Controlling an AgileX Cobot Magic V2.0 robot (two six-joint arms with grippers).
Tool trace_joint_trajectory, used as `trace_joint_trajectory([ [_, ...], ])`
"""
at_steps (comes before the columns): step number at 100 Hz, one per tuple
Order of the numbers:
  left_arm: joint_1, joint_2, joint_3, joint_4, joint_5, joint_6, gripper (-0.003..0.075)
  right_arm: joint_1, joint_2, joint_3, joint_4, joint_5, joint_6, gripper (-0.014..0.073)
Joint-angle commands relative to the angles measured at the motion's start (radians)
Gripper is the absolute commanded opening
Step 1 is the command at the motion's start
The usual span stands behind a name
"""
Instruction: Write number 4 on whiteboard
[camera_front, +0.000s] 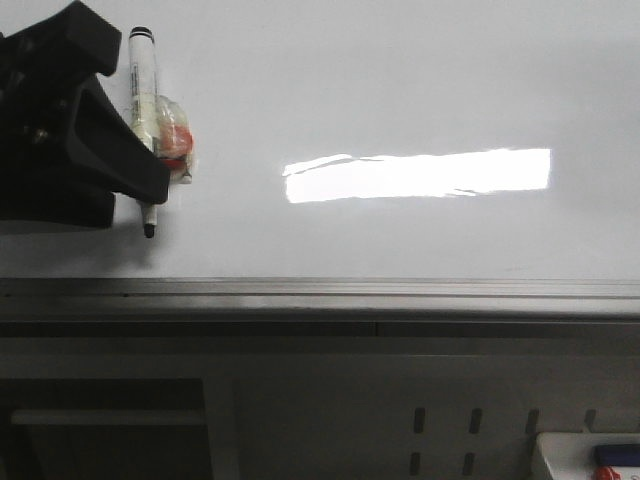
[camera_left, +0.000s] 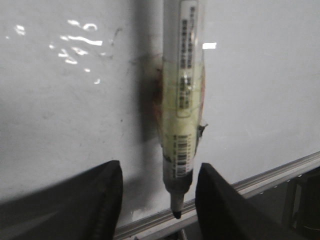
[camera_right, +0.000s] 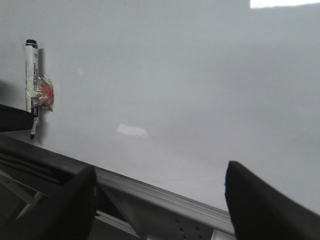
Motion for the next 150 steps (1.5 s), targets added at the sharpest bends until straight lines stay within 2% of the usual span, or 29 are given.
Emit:
trace_joint_trajectory([
  [1, -0.005, 0.011, -0.028, -0.019, -0.073, -0.005, 0.0258, -0.001, 0.015, -0.035, 0.006, -0.057, -0.013, 0.0477],
  [12, -0.005, 0.025, -0.028, -0.019, -0.085, -0.005, 0.0151, 0.004, 0.015, -0.035, 0.006, -0.061, -0.013, 0.0477],
  [22, -0.005, 0.020, -0.028, -0.019, -0.073, -0.005, -0.0022, 0.036, 0.015, -0.042, 0.006, -0.069, -0.016, 0.0477],
  [40, -0.012, -0.032, -0.074, 0.053, 0.028, 0.018, -0.0020, 0.175, 0.049, -0.126, 0.006, -0.031, -0.182, 0.0477],
  [59, -0.086, -0.127, -0.202, 0.263, 0.327, 0.326, -0.0020, 0.361, 0.178, -0.281, 0.006, 0.026, -0.394, 0.0477],
  [71, -0.160, -0.168, -0.260, 0.475, 0.458, 0.408, -0.0020, 0.489, 0.283, -0.362, 0.006, 0.035, -0.504, 0.0477],
  [81, -0.212, -0.205, -0.268, 0.651, 0.470, 0.419, -0.0020, 0.577, 0.373, -0.407, 0.005, 0.012, -0.553, 0.0477],
  [89, -0.239, -0.225, -0.268, 0.717, 0.475, 0.419, -0.0020, 0.629, 0.426, -0.434, 0.005, -0.029, -0.555, 0.0477],
  [122, -0.251, -0.259, -0.268, 0.722, 0.471, 0.419, -0.0020, 0.729, 0.580, -0.479, 0.016, -0.071, -0.556, 0.0477],
  [150, -0.251, -0.259, -0.268, 0.722, 0.442, 0.419, -0.0020, 0.740, 0.683, -0.479, 0.016, -0.141, -0.556, 0.0477],
])
